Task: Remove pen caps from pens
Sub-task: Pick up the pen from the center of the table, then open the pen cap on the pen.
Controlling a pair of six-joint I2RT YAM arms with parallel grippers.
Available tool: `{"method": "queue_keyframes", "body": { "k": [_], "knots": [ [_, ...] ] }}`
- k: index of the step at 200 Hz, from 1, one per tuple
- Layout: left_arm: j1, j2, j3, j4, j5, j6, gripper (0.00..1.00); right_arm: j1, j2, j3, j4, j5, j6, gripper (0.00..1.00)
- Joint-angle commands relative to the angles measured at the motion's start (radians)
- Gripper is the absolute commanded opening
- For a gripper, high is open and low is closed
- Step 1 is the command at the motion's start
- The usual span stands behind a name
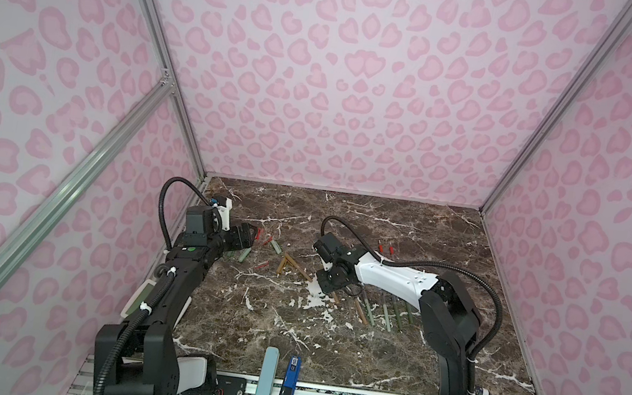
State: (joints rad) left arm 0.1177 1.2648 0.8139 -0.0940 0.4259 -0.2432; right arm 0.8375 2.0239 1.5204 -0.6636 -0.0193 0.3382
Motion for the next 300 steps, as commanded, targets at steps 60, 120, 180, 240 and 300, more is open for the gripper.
{"method": "queue_keyframes", "body": {
  "k": [60,120,180,240,300],
  "knots": [
    [-0.005,-0.002,-0.087,0.211,0.221,-0.154,0.82,0.051,-0.159,-0.076,0.238,-0.08,0.077,0.06],
    [-0.086,0.036,-0.128,0.325,0.313,-0.234,0.81,0.05,-0.285,-0.26,0.587,-0.168,0.138,0.02],
    [-0.179,0.037,-0.1,0.29,0.356,-0.202,0.76,0.057,-0.295,-0.325,0.767,-0.219,0.189,0.04],
    [-0.222,0.03,-0.109,0.33,0.413,-0.23,0.6,0.068,-0.244,-0.298,0.788,-0.261,0.223,0.04],
    [-0.24,0.032,-0.106,0.298,0.344,-0.215,0.46,0.097,-0.213,-0.235,0.763,-0.267,0.205,0.04]
  ]
}}
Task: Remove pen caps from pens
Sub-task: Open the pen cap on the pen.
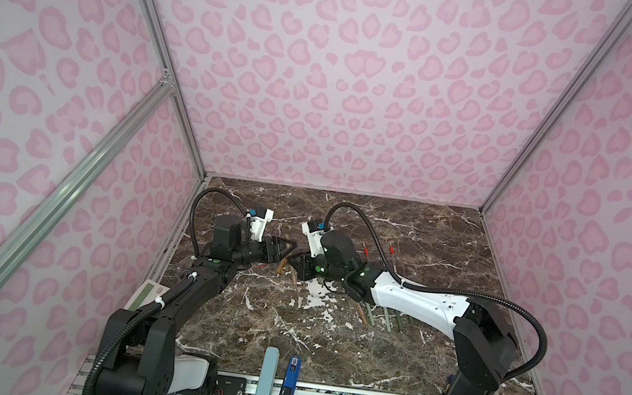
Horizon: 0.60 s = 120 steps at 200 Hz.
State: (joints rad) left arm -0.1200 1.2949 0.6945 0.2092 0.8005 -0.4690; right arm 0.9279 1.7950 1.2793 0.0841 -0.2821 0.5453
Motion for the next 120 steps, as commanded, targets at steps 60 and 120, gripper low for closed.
{"method": "queue_keyframes", "body": {
  "k": [60,120],
  "knots": [
    [-0.005,0.003,0.023,-0.007,-0.03,-0.022,0.04,0.008,0.031,0.003,0.013,0.001,0.012,0.15],
    [-0.005,-0.002,0.02,-0.003,-0.027,-0.031,0.04,0.005,0.079,0.058,-0.063,-0.035,-0.017,0.2]
  ]
}}
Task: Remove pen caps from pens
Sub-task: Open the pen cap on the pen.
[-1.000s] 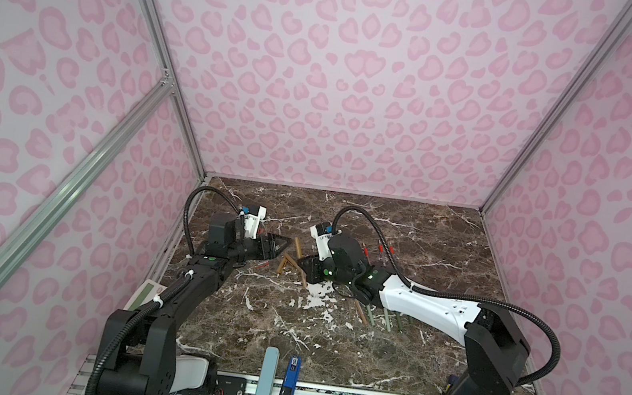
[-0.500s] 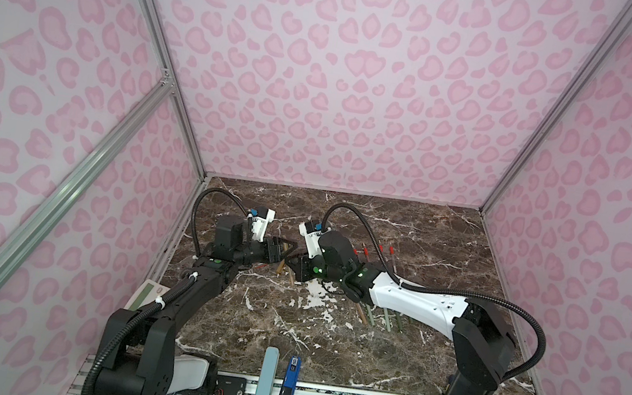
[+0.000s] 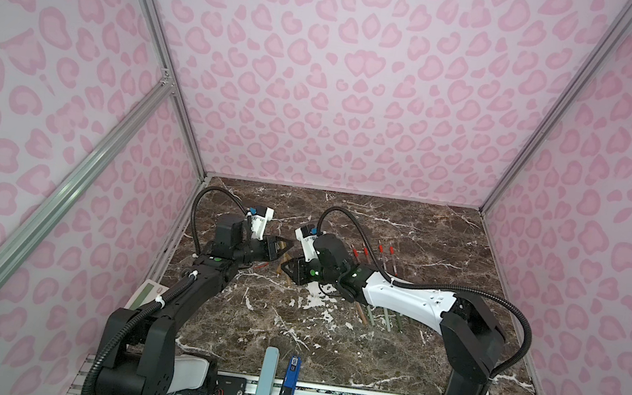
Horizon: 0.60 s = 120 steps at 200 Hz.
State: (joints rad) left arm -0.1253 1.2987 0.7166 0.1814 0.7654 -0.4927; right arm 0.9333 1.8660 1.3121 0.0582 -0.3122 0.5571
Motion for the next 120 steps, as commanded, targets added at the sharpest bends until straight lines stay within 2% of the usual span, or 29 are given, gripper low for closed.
{"method": "queue_keyframes", "body": {
  "k": [1,30,52,98,120],
  "knots": [
    [0.0,-0.006,-0.003,0.027,0.008,-0.007,0.04,-0.001,0.007,0.025,-0.038,-0.004,-0.03,0.19],
    [0.0,-0.007,0.012,-0.027,-0.004,0.031,0.04,-0.011,-0.002,-0.005,-0.012,-0.004,-0.025,0.0],
    [0.01,-0.003,0.037,-0.058,-0.011,0.035,0.04,-0.015,-0.013,-0.062,0.024,-0.01,-0.012,0.0],
    [0.033,-0.005,0.038,-0.048,-0.012,0.026,0.04,-0.019,-0.065,-0.191,-0.021,0.025,-0.046,0.0],
    [0.062,-0.004,0.047,-0.058,-0.014,0.02,0.04,-0.036,-0.091,-0.239,-0.107,0.059,-0.059,0.0]
  ]
}}
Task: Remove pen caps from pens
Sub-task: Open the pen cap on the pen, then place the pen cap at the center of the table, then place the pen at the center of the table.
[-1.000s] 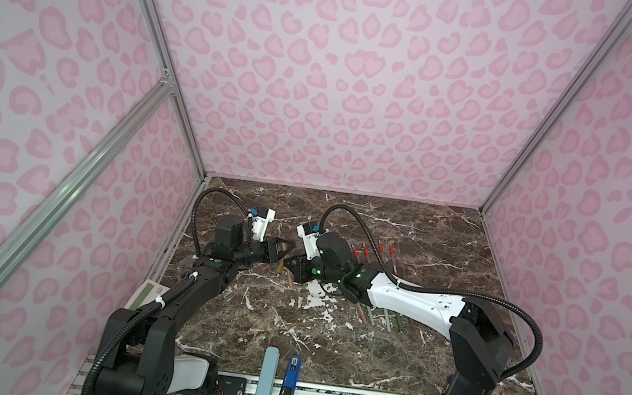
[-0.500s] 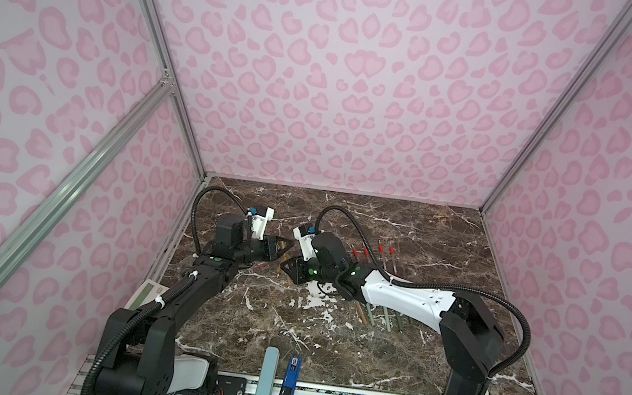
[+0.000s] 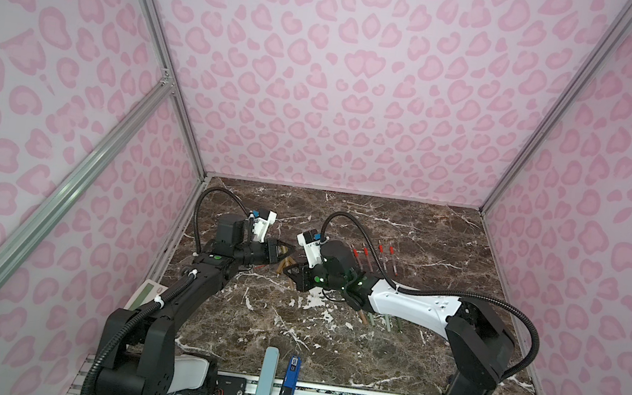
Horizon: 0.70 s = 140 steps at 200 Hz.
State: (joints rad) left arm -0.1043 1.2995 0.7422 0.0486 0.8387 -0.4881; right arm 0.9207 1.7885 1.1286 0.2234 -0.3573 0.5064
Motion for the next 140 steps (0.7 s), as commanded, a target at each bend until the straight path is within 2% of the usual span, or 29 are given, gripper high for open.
{"method": "queue_keyframes", "body": {
  "k": [1,50,70,100,140],
  "knots": [
    [0.041,-0.004,0.022,0.074,-0.087,0.015,0.03,-0.024,-0.015,-0.058,-0.275,0.106,-0.009,0.0],
    [0.045,0.012,0.011,0.1,-0.097,0.018,0.04,-0.061,-0.127,-0.209,-0.268,0.129,0.019,0.0],
    [0.046,0.008,0.033,0.049,-0.136,0.034,0.04,-0.078,-0.157,-0.237,-0.272,0.14,0.039,0.0],
    [0.046,0.002,0.008,0.075,-0.145,0.052,0.04,-0.112,-0.173,-0.242,-0.305,0.156,0.035,0.0],
    [0.051,0.004,0.051,-0.06,-0.327,0.124,0.04,-0.138,-0.159,-0.229,-0.354,0.184,0.054,0.0]
  ]
}}
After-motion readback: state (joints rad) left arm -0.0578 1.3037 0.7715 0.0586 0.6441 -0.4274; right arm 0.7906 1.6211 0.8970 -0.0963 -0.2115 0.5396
